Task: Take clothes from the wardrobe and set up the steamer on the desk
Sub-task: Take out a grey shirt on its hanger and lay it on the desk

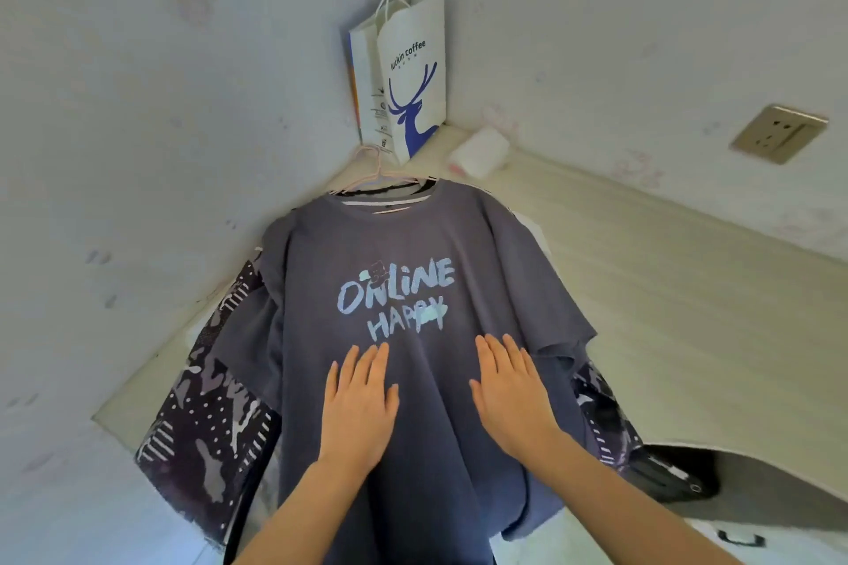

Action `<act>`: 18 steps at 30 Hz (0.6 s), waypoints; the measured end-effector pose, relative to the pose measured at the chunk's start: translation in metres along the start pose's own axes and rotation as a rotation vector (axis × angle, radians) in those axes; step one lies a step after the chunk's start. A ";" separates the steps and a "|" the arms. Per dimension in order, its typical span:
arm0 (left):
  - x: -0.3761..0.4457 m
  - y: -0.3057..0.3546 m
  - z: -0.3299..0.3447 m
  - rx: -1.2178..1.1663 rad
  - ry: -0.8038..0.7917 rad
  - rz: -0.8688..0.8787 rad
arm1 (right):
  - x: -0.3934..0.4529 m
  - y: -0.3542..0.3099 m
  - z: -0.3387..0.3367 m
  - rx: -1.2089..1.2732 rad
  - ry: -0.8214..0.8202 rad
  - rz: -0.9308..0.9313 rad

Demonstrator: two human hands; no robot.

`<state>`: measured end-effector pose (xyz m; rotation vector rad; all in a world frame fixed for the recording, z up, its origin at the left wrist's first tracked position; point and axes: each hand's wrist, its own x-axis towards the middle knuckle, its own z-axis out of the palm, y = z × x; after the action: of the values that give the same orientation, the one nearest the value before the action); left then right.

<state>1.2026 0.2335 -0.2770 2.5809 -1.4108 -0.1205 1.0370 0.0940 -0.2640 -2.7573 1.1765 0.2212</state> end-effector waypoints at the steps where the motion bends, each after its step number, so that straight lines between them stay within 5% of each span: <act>1: -0.009 0.005 -0.001 -0.026 0.005 0.028 | -0.015 -0.002 0.002 0.007 0.019 0.015; 18: -0.122 0.120 -0.019 -0.116 -0.035 0.517 | -0.245 0.026 -0.009 0.130 0.143 0.378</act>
<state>1.0411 0.2753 -0.2361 2.0538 -1.9632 -0.1618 0.8513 0.2469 -0.2111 -2.4538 1.6800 -0.0175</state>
